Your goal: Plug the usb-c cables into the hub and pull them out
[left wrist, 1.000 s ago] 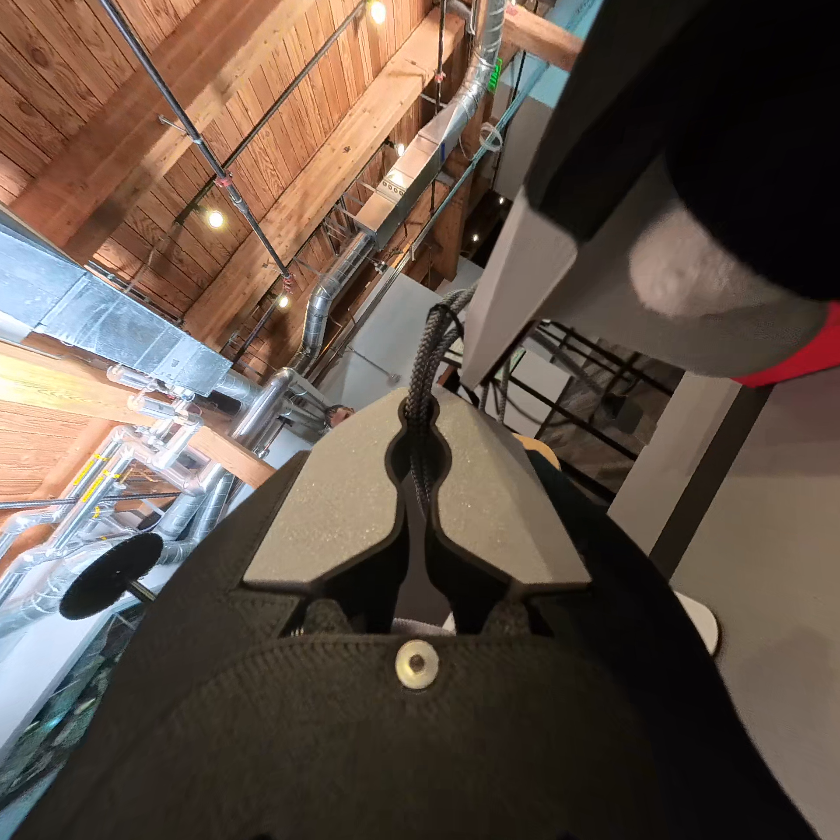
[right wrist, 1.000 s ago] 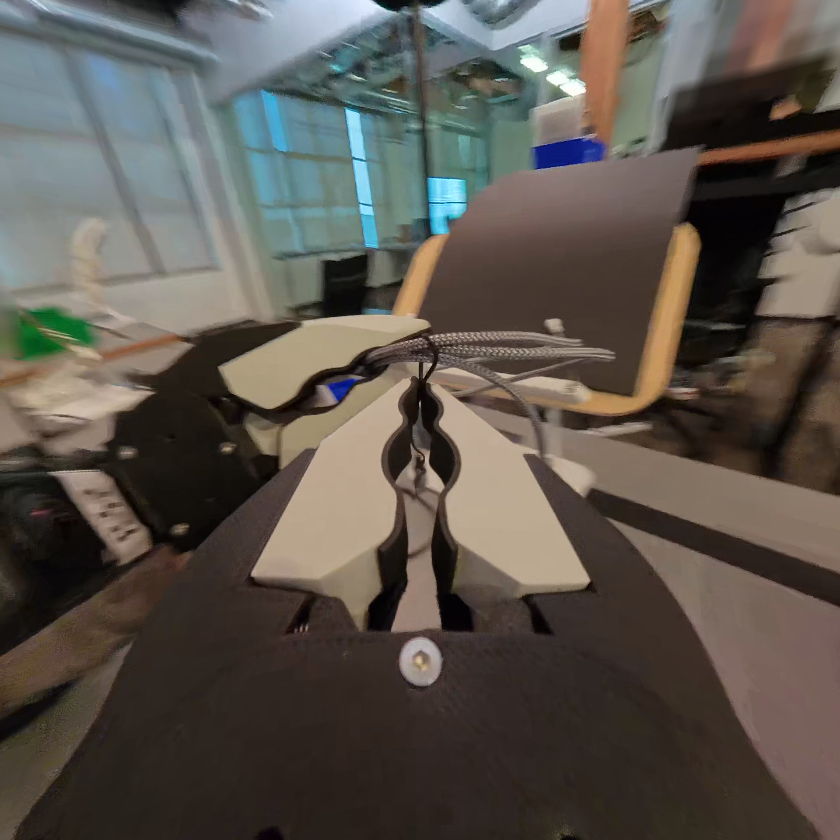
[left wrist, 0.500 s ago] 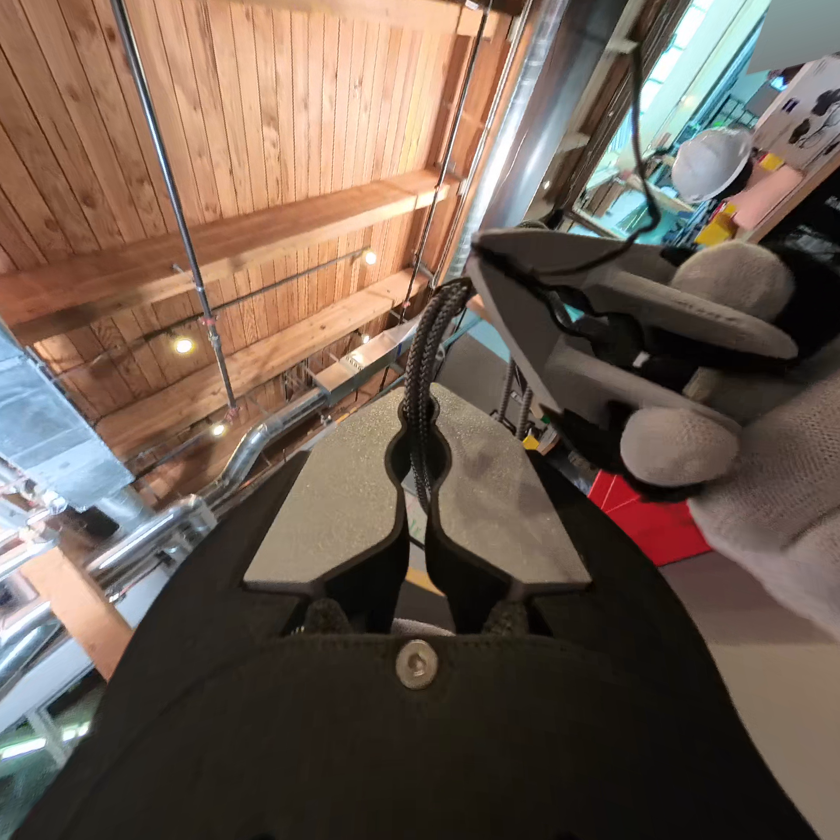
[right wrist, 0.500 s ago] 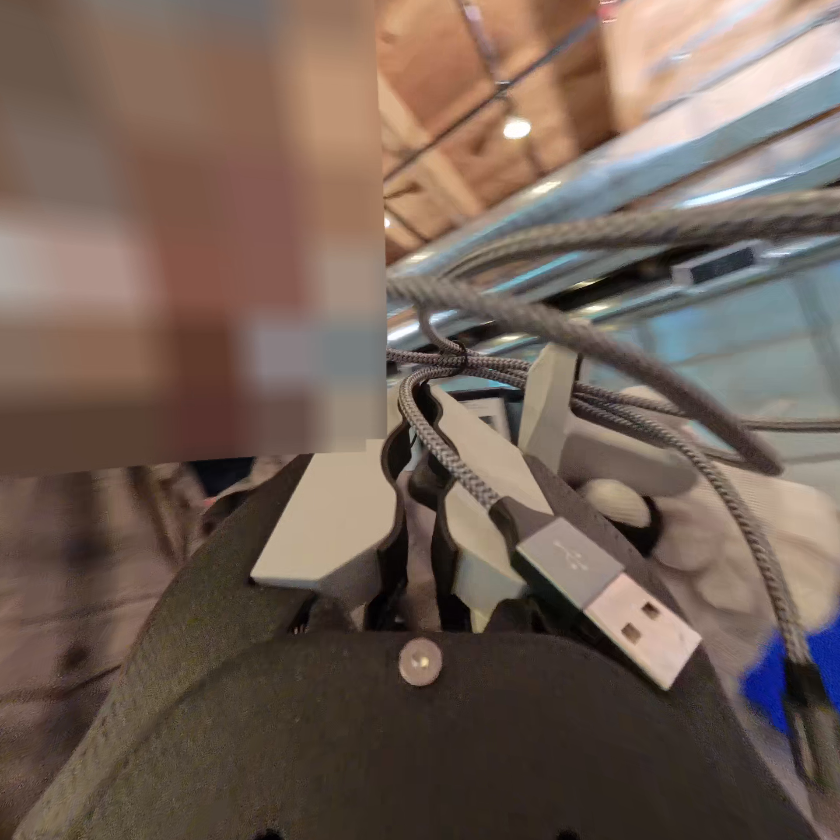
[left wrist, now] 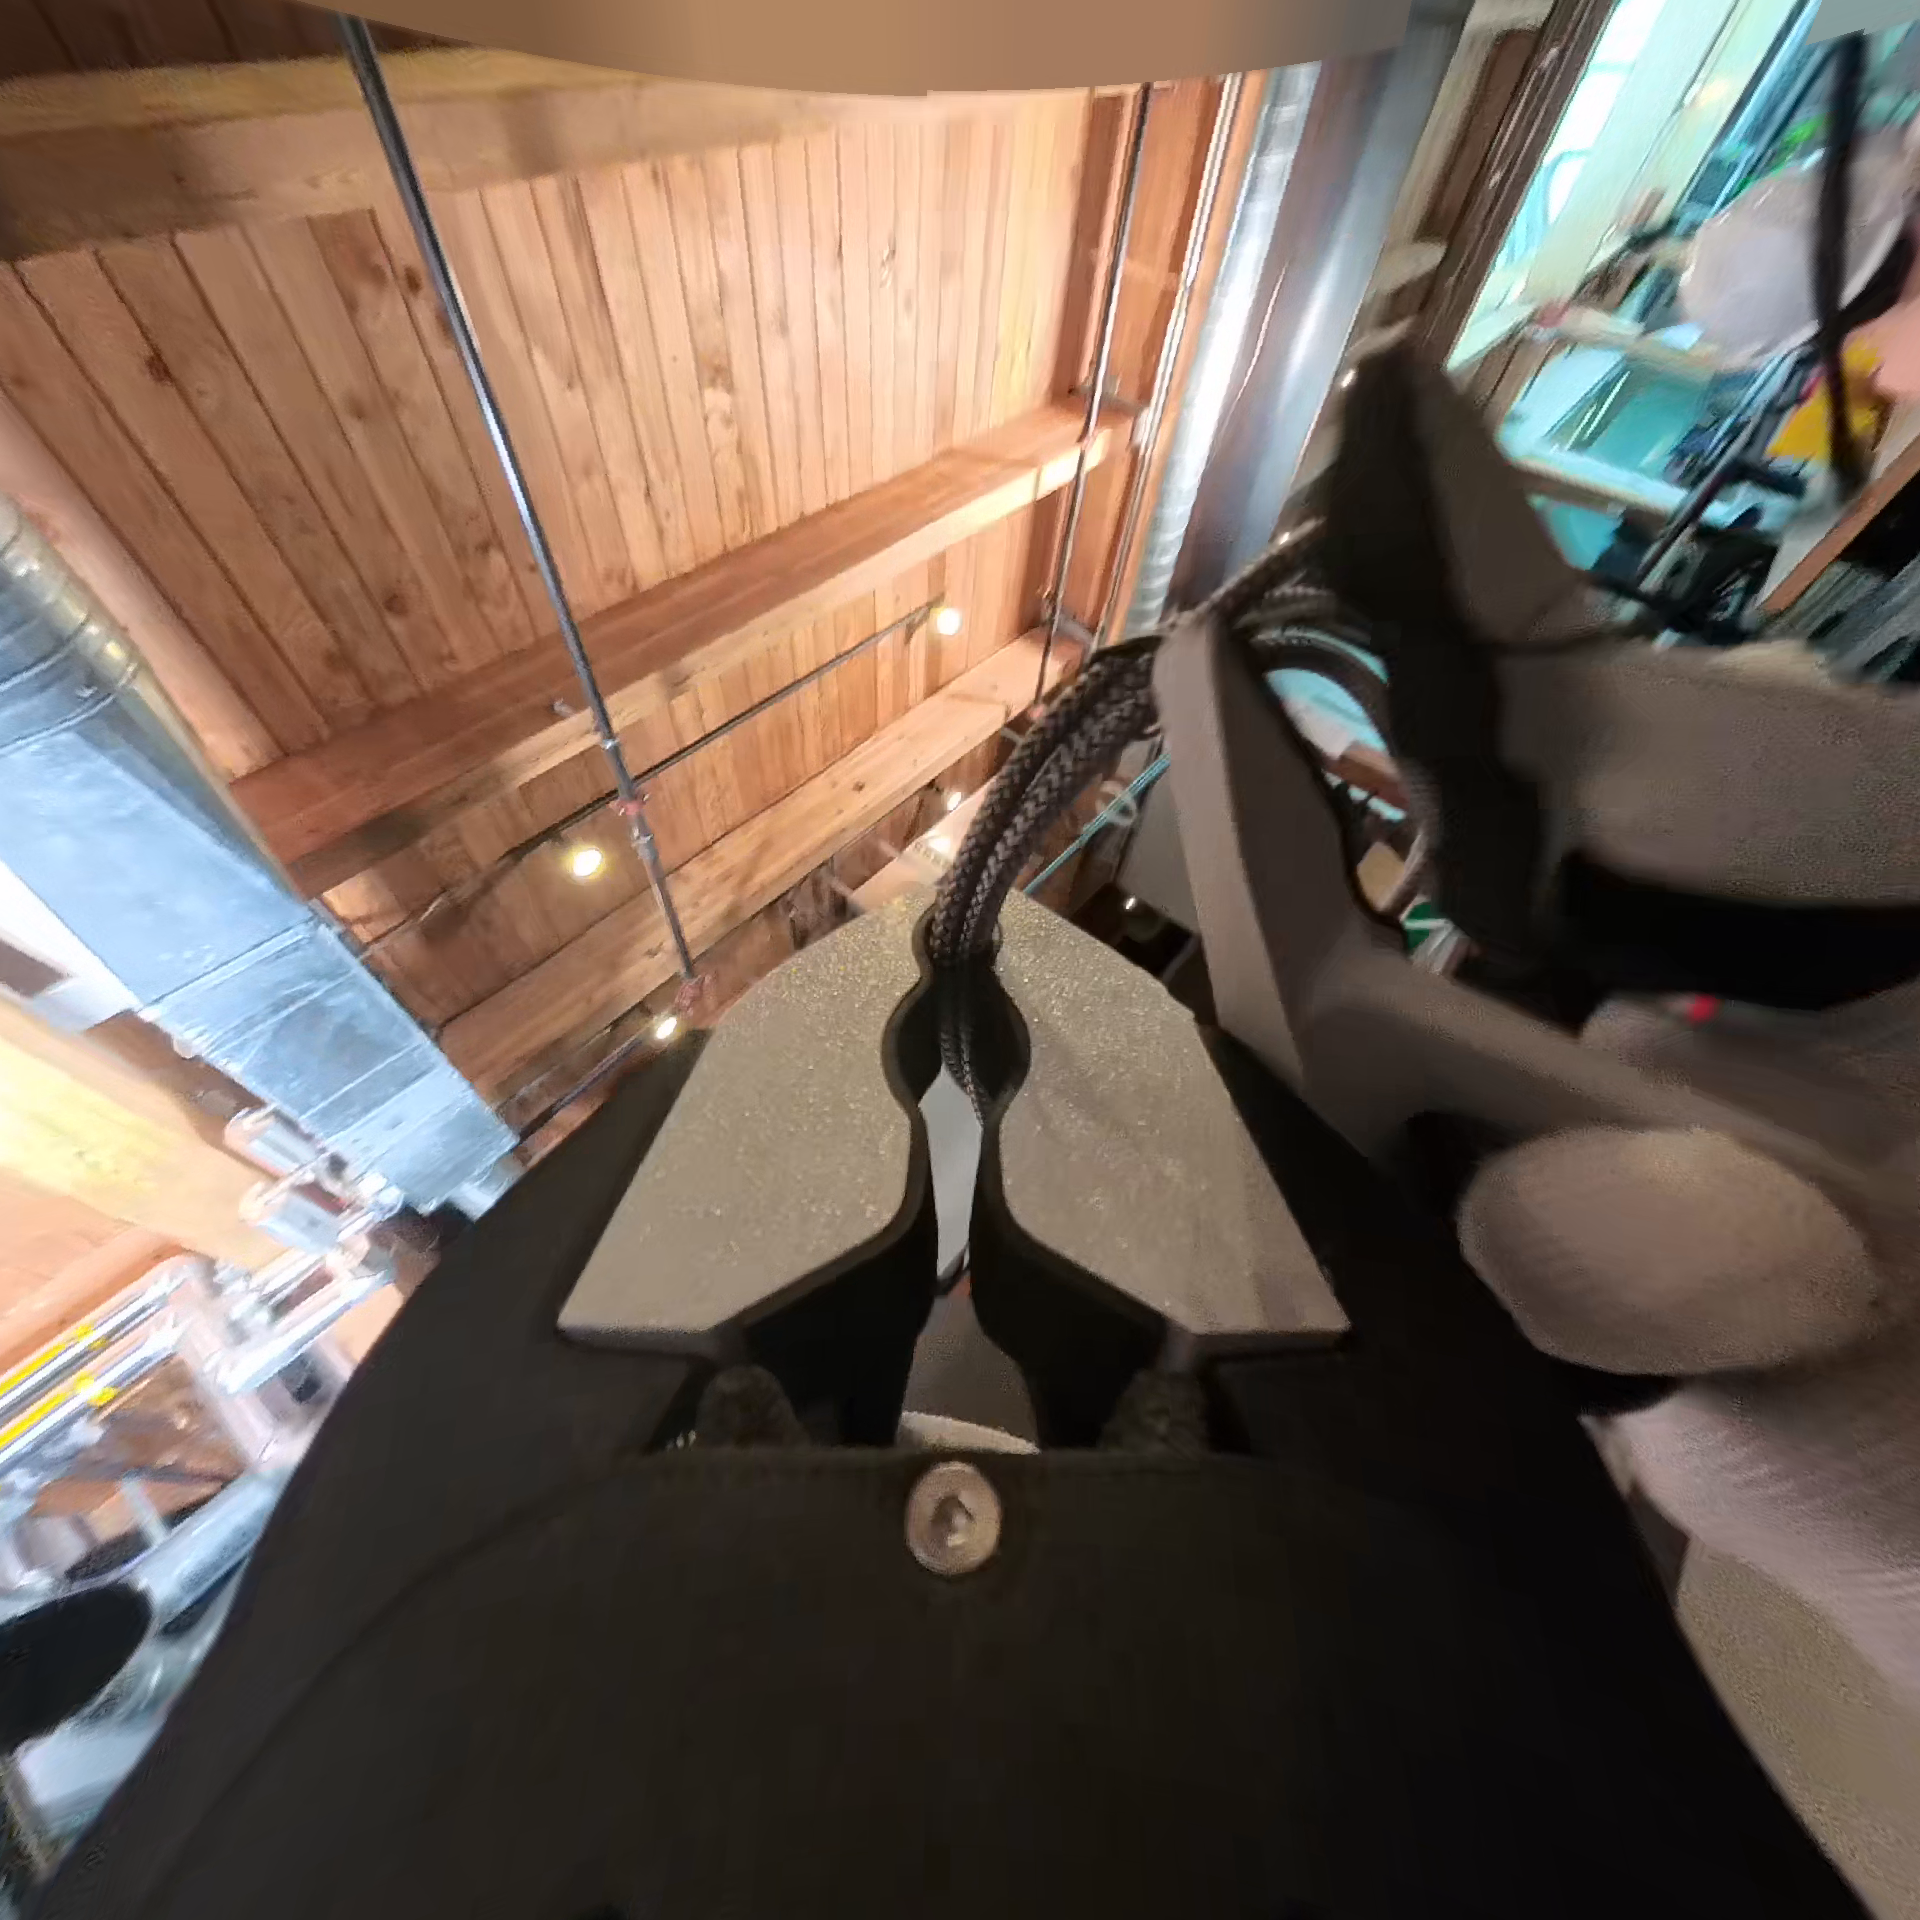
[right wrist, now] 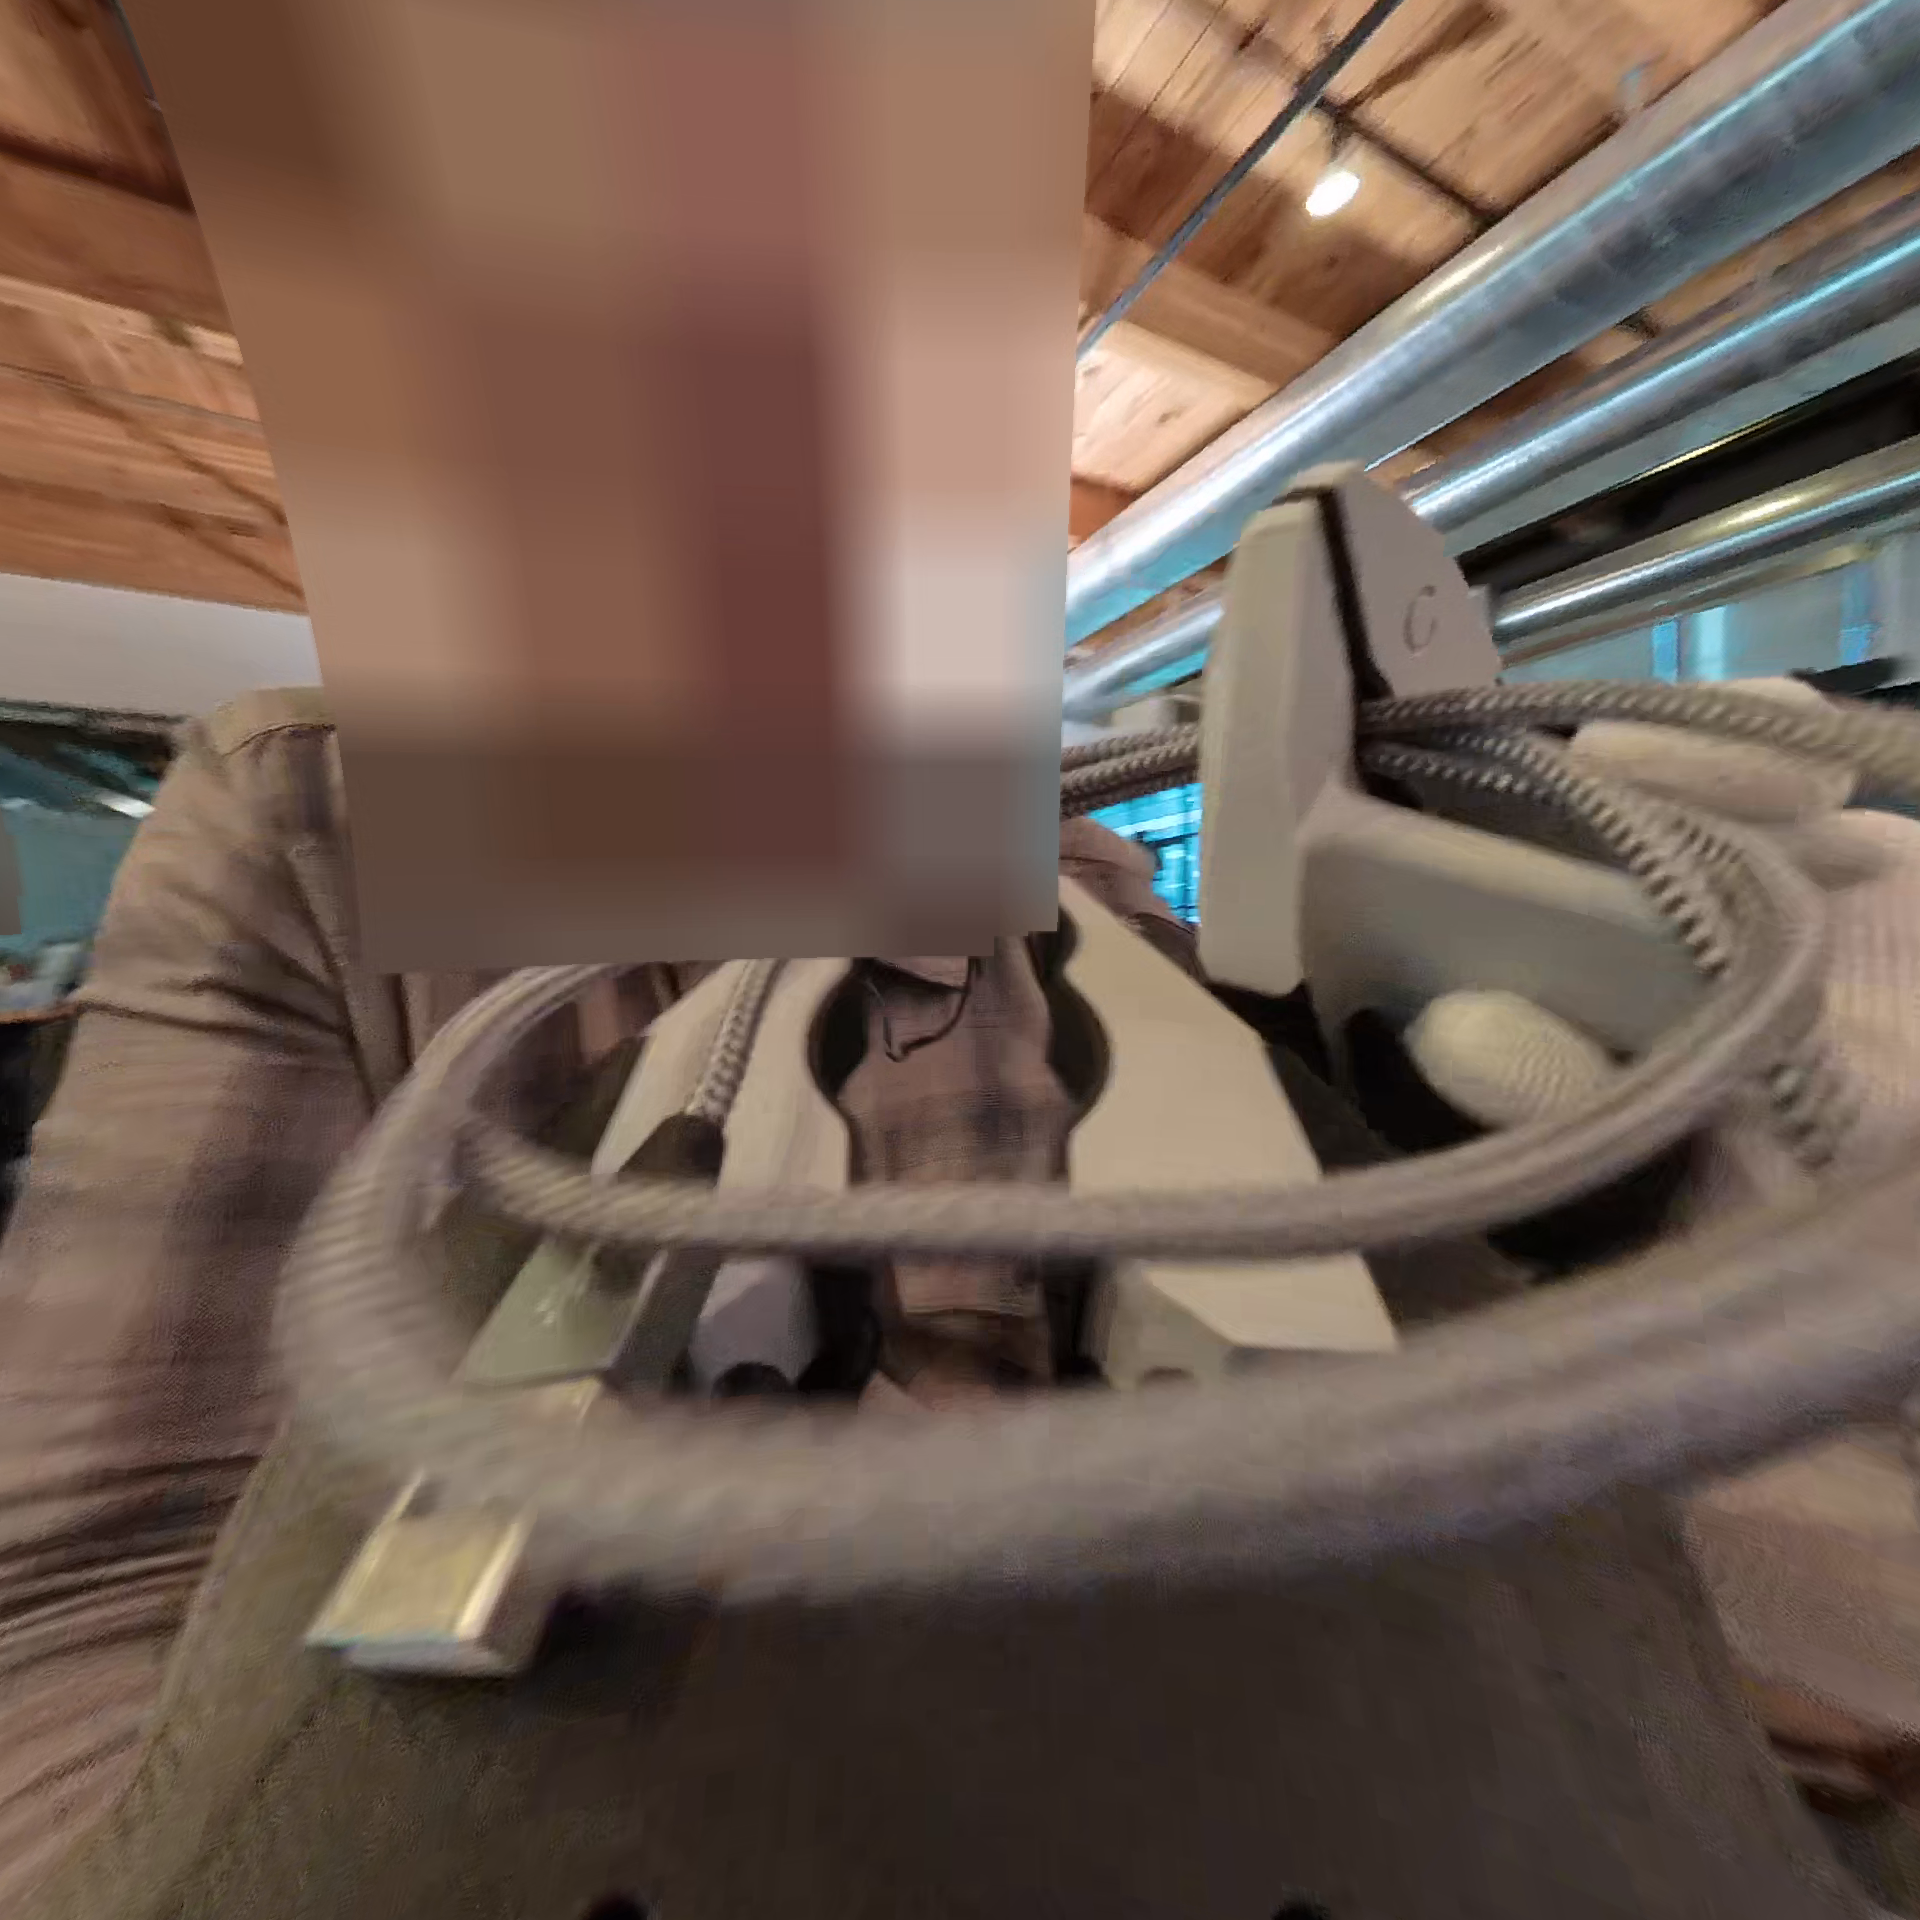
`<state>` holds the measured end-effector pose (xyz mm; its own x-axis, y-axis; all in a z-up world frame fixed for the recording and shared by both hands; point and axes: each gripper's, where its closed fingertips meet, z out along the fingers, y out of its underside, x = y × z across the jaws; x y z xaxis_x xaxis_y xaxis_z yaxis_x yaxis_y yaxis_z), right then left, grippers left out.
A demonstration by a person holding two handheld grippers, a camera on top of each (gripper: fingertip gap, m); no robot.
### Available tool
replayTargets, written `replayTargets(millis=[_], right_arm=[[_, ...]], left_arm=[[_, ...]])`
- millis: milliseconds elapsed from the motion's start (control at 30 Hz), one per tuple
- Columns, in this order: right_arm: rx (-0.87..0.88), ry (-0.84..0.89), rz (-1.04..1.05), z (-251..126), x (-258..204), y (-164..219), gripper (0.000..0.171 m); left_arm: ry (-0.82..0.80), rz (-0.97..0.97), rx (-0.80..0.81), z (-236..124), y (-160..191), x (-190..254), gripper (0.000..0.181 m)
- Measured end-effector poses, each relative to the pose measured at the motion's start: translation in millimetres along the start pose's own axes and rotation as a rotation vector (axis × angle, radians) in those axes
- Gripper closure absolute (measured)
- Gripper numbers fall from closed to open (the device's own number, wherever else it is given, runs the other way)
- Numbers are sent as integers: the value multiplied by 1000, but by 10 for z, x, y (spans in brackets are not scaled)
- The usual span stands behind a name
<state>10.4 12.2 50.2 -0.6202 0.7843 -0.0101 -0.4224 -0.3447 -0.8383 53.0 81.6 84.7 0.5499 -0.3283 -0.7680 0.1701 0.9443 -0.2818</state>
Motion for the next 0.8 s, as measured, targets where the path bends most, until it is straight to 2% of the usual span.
replayTargets(millis=[67,100,200,233,300,433,533,600,733,800], right_arm=[[-12,124,-18,-103,110,36,111],[0,183,-24,-169,163,45,106],[84,376,-42,-444,311,38,103],[95,480,-42,-569,399,69,99],[120,705,-60,-862,517,118,102],[-4,1125,-188,-1298,479,157,107],[-154,1272,-408,-1273,332,-145,120],[-256,1257,-496,-1088,285,-371,121],[-351,1219,-708,-736,306,-881,121],[-418,1239,-800,-683,352,-1022,124]], left_arm=[[-22,-30,-44,3,152,-105,181],[-30,-26,-75,9,231,-139,181],[-40,-13,-125,10,392,-165,181],[-36,-11,-152,17,455,-165,181],[-49,1,-174,13,525,-192,181],[-54,20,-243,27,685,-199,181],[-69,20,-279,27,776,-247,181],[-82,13,-306,23,826,-302,181],[-115,3,-343,-1,904,-439,181],[-120,3,-369,-13,964,-486,181]])
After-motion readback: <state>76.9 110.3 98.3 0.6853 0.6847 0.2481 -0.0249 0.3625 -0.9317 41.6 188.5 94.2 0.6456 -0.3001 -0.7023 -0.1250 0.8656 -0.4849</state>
